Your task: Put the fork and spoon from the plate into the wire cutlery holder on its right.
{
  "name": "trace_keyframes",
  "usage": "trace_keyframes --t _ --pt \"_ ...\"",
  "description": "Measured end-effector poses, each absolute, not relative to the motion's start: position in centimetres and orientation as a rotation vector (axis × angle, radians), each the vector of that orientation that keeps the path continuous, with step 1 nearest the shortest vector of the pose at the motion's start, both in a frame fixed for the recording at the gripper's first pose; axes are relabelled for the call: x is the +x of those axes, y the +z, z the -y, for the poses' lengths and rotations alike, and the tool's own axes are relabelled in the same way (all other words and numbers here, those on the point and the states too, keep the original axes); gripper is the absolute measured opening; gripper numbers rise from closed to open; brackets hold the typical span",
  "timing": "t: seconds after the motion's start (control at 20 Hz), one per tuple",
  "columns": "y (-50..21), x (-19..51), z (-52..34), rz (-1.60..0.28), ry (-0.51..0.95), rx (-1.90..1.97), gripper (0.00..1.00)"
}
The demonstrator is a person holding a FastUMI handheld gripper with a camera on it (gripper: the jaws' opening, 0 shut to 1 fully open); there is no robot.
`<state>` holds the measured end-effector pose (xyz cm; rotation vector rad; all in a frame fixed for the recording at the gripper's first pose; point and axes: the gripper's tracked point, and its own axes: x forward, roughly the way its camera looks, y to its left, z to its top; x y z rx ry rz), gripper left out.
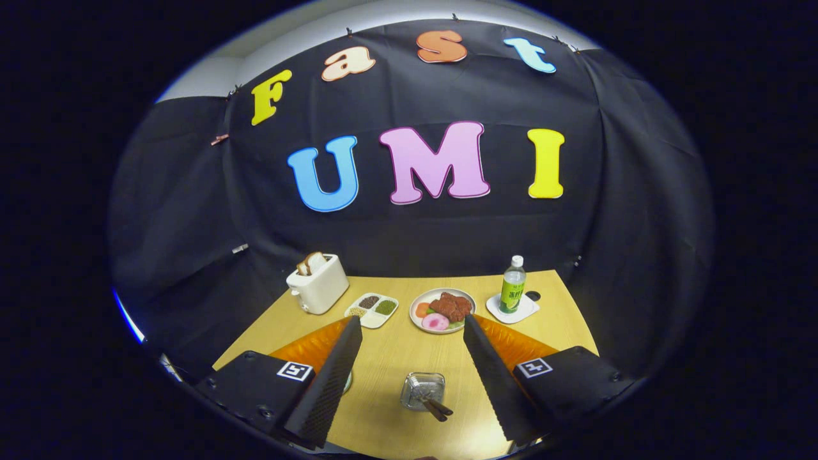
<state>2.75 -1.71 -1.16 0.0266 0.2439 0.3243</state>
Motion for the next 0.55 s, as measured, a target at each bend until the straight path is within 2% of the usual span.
trace_keyframes --t 0.55 --pt "2.5 2.2 1.3 -0.088 0.412 0.057 0.99"
